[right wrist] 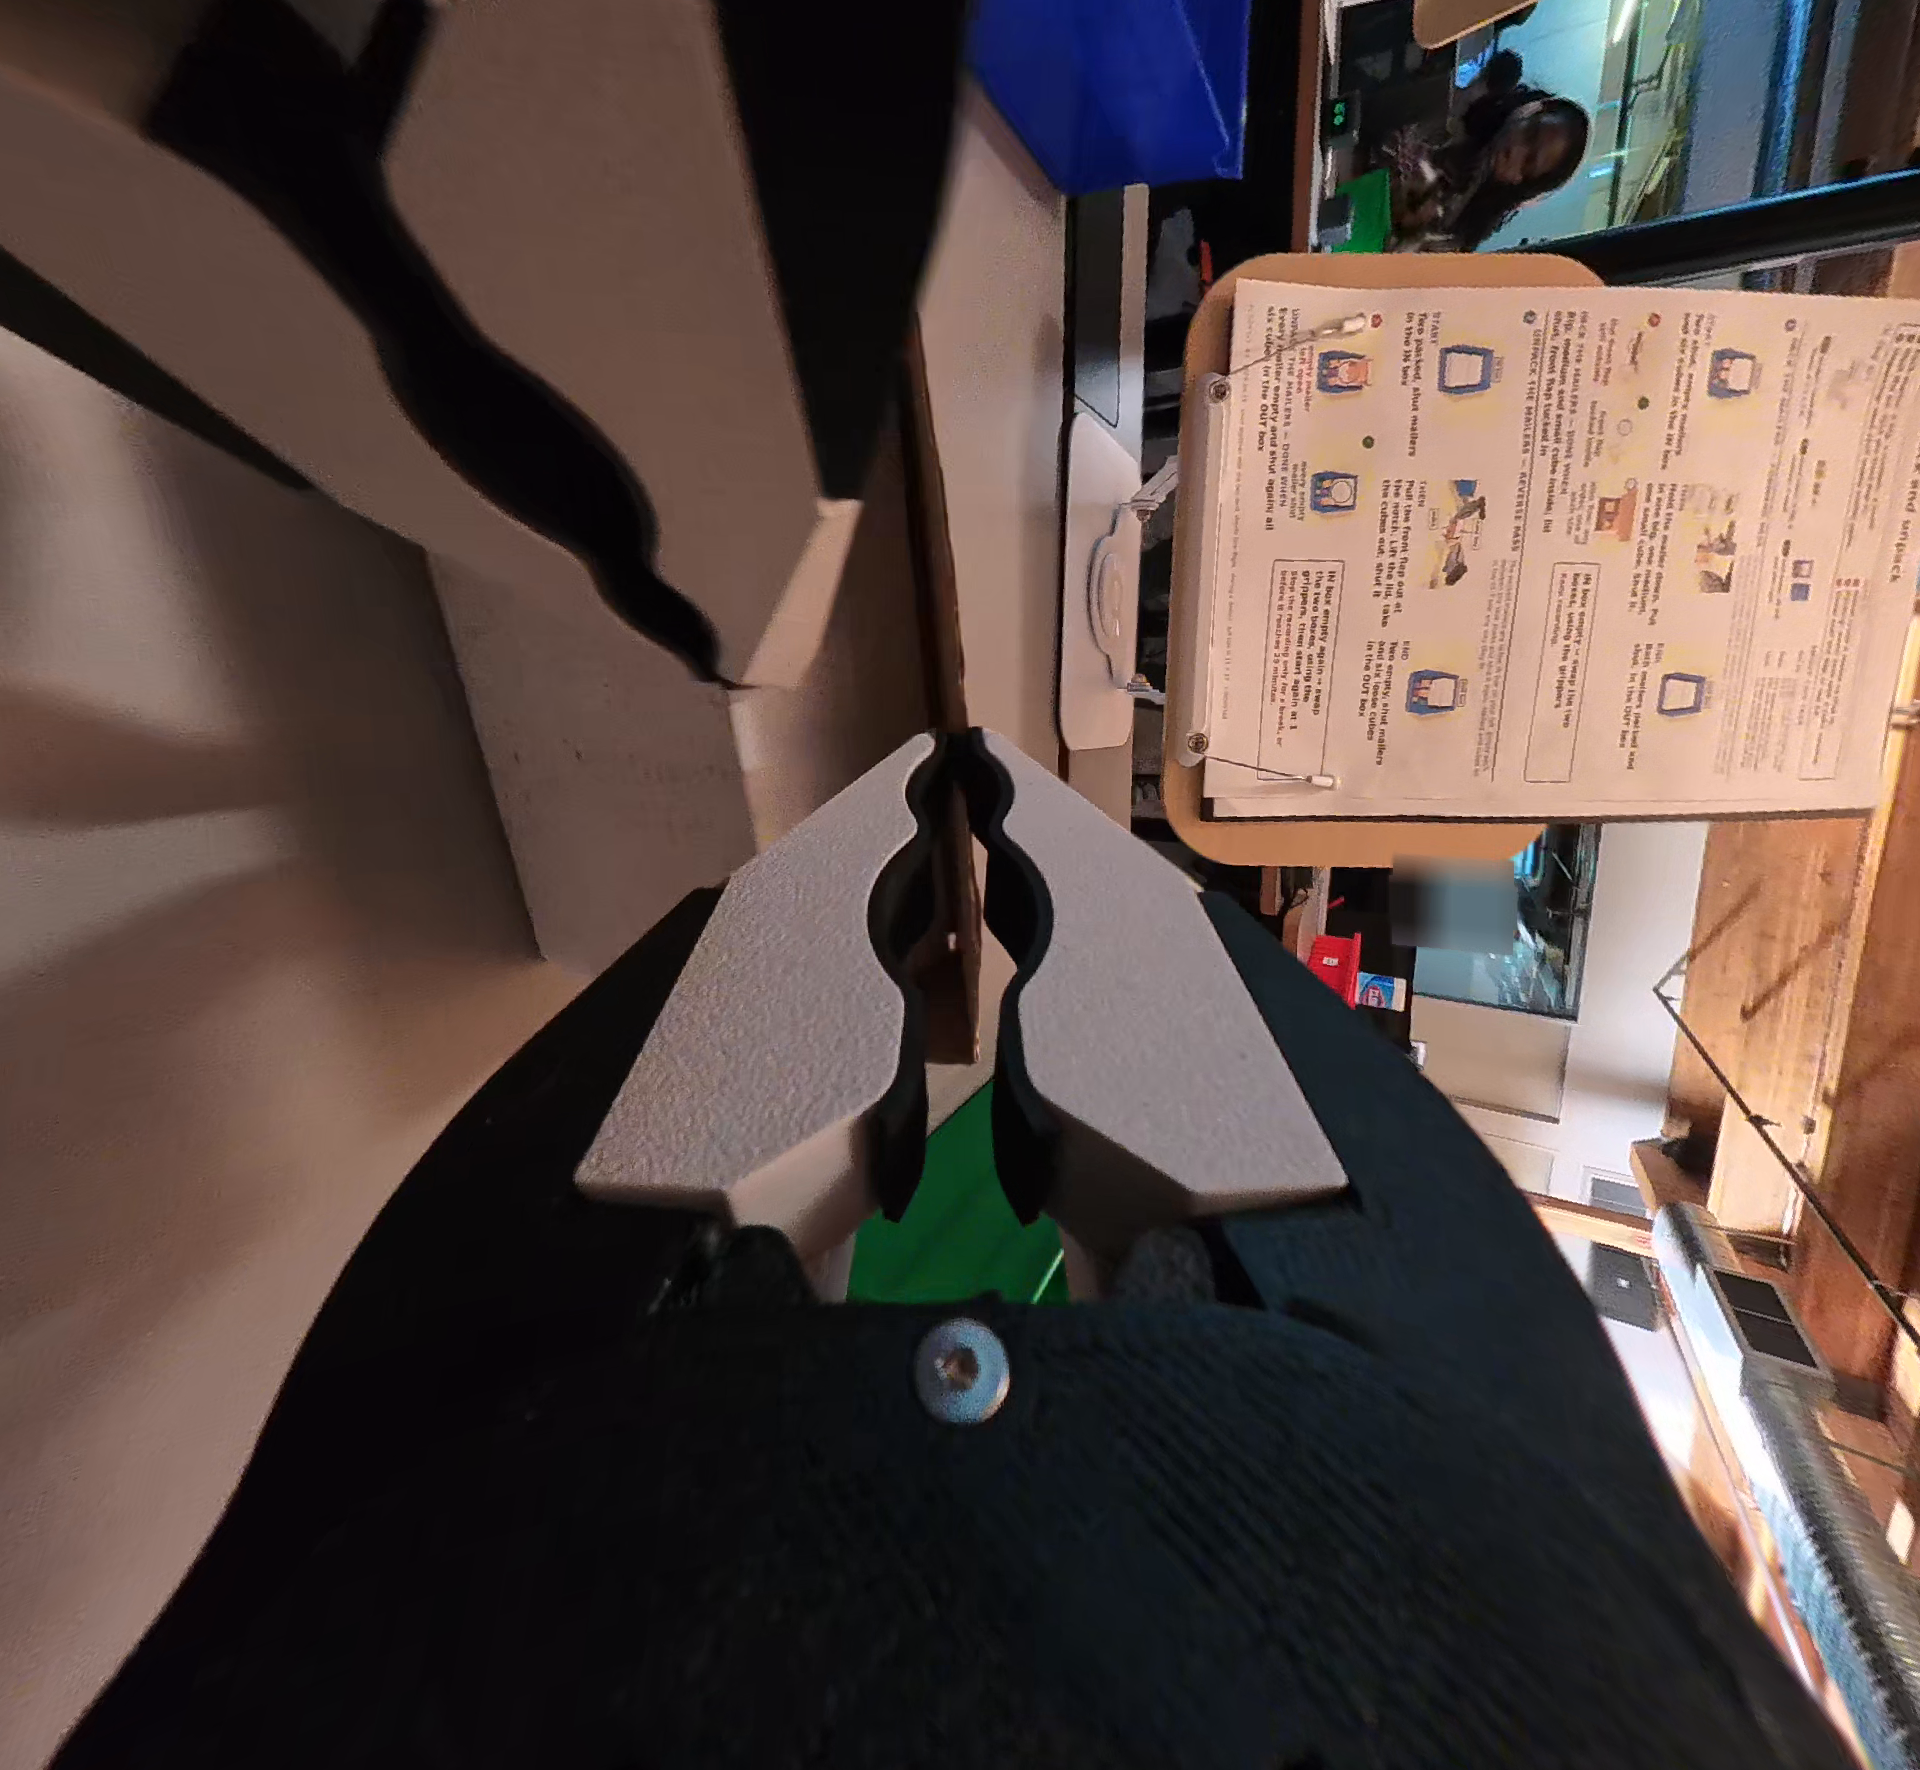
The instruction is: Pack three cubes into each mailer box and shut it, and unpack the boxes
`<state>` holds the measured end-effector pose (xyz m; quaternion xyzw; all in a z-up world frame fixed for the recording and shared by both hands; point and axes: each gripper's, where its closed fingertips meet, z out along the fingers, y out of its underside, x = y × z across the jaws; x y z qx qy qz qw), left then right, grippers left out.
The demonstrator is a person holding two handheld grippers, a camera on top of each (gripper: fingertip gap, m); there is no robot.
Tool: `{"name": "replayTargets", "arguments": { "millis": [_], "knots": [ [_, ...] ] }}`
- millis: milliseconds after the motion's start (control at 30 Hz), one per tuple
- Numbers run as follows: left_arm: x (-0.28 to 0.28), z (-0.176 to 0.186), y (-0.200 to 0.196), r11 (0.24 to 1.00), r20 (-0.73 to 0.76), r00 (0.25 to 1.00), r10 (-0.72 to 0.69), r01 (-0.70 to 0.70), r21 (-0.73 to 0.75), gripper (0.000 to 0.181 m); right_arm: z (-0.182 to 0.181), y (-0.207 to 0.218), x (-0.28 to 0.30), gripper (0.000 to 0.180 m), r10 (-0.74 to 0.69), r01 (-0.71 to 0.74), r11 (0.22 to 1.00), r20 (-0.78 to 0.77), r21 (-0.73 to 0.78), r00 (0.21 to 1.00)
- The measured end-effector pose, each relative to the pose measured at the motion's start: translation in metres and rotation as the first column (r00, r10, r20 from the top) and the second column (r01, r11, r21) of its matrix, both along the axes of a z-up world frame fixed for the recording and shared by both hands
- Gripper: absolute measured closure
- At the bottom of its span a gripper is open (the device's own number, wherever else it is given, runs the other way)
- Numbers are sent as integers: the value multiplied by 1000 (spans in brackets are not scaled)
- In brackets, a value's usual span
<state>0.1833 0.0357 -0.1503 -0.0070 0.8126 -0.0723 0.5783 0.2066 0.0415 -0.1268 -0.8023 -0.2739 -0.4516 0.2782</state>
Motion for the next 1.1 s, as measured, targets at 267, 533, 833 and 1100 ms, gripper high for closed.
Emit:
{"name": "replayTargets", "arguments": {
  "millis": [267,533,833,1100],
  "knots": [
    [-5,-30,-7,997,5,998,-57,57,45,181,23,-5,22,180,2,-3,1000,-113,-10,994],
    [21,-11,13,982,31,998,62,-55,-179,181,16,5,18,179,19,-24,999,-177,-22,984],
    [53,-51,24,945,-113,982,151,-177,-274,181,45,17,37,180,-31,11,994,-187,-106,982],
    [53,-55,28,939,-203,967,153,-206,-276,181,41,44,155,172,-96,80,991,-142,-109,985]
  ]
}}
